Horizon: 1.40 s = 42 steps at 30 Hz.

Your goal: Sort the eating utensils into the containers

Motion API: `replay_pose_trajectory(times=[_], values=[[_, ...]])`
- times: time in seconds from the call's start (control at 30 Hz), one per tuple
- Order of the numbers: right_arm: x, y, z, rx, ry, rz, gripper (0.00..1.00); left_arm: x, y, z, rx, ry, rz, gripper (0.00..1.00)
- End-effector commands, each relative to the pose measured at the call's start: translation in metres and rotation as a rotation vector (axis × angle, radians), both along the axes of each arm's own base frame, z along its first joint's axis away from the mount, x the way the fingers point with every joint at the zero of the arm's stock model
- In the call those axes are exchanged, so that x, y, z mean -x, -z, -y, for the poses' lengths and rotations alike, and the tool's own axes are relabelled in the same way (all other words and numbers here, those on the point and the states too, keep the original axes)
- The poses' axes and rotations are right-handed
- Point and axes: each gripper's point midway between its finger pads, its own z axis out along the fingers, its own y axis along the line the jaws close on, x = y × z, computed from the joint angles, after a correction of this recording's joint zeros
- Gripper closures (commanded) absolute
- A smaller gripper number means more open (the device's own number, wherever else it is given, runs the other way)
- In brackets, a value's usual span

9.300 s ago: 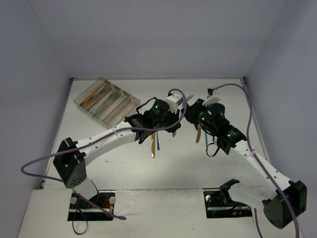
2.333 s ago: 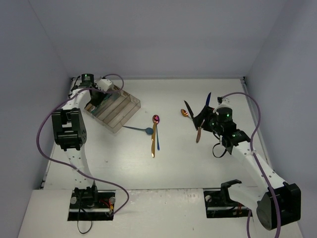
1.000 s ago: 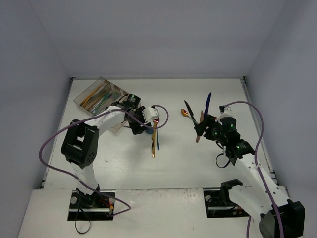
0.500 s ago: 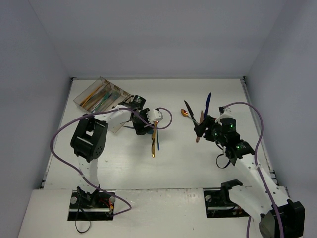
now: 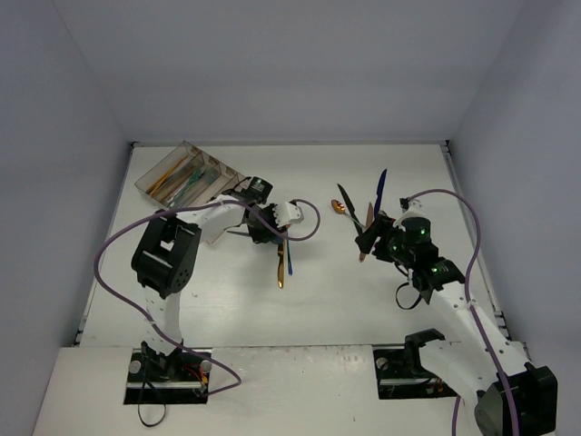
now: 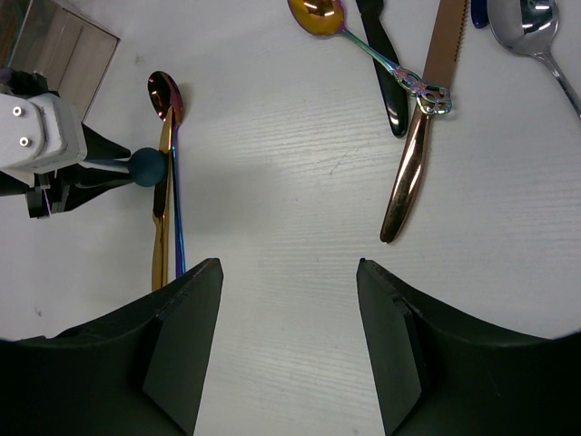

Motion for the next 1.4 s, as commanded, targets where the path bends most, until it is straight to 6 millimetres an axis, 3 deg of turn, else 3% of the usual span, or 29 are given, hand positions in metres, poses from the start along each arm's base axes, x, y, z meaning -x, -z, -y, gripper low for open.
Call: replay_pose_trajectory(times=[0.0,0.23,0.43,0.57,0.73,0.83,0.9,1.03,1.37], values=[[-0.008,-0.008,0.000,-0.012,0.009,0.036,0.42,0.011,-0.023,0.016,0.072,0.003,-0.002,0.79],[-0.006,-0.008,0.001,-0.013,0.015,0.043,0.42,0.005,-0.060,0.033,0.177,-0.098,-0.002,0.98],[-0.006,-0.008,0.001,-0.014,0.015,0.042,0.42,-0.006,-0.116,0.030,0.246,-0.208,0.090,1.00],[-0.007,-0.008,0.001,-0.012,0.018,0.039,0.42,-0.018,-0.157,0.007,0.243,-0.328,0.202,1.00],[-0.008,-0.005,0.001,-0.005,0.017,0.030,0.42,-0.057,-0.188,-0.052,0.211,-0.540,0.292,1.00],[-0.009,-0.004,0.002,0.000,0.016,0.025,0.42,-0.077,-0.190,-0.080,0.211,-0.626,0.302,1.00],[-0.009,-0.004,0.002,0.000,0.016,0.027,0.42,-0.100,-0.187,-0.110,0.202,-0.710,0.306,1.00],[-0.008,-0.003,0.003,0.003,0.017,0.024,0.42,-0.128,-0.178,-0.144,0.200,-0.820,0.300,1.00],[-0.009,0.000,0.002,0.006,0.013,0.012,0.42,-0.159,-0.127,-0.173,0.145,-0.851,0.261,1.00]])
